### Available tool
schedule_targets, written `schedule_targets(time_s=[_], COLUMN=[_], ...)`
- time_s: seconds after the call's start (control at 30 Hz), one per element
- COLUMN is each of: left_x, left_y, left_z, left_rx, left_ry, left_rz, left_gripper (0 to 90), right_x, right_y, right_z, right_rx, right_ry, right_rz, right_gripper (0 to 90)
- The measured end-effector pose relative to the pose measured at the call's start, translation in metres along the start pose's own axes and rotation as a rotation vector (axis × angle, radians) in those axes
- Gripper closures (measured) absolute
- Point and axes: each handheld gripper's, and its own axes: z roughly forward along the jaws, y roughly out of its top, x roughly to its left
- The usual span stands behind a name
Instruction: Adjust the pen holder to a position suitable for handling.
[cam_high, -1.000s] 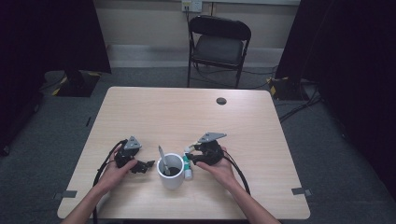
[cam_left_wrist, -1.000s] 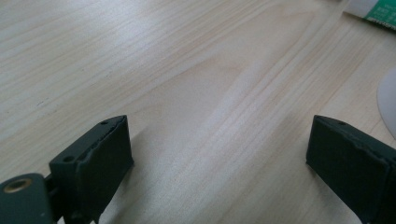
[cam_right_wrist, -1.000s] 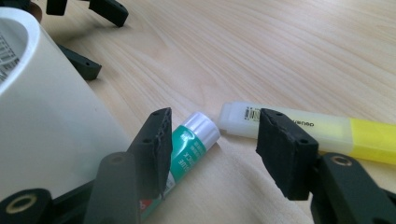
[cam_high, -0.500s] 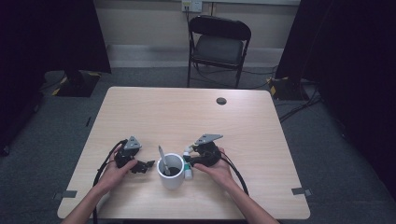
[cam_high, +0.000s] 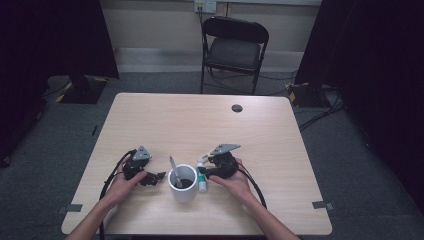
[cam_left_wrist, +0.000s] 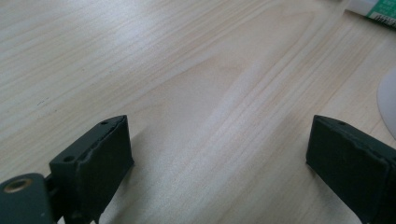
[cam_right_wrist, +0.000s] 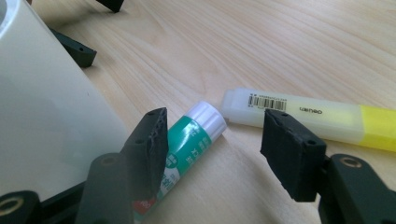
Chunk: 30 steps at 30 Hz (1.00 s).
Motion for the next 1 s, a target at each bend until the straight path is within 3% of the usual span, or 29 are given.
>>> schedule_targets(time_s=[0.63, 1.0], left_x=[0.000, 0.000], left_y=[0.000, 0.000], left_z=[0.000, 0.000], left_rx=[0.001, 0.001], left_ry=[0.001, 0.001], left_rz=[0.000, 0.000], left_gripper=[6.3, 6.3], right_x=[0.003, 0.005], right_y=[-0.005, -0.015], right_z=[-0.002, -0.012], right_rx=[0.023, 0.047], right_ry=[-0.008, 0.004], right_rz=[-0.005, 0.000], right_gripper=[41.0, 50.8])
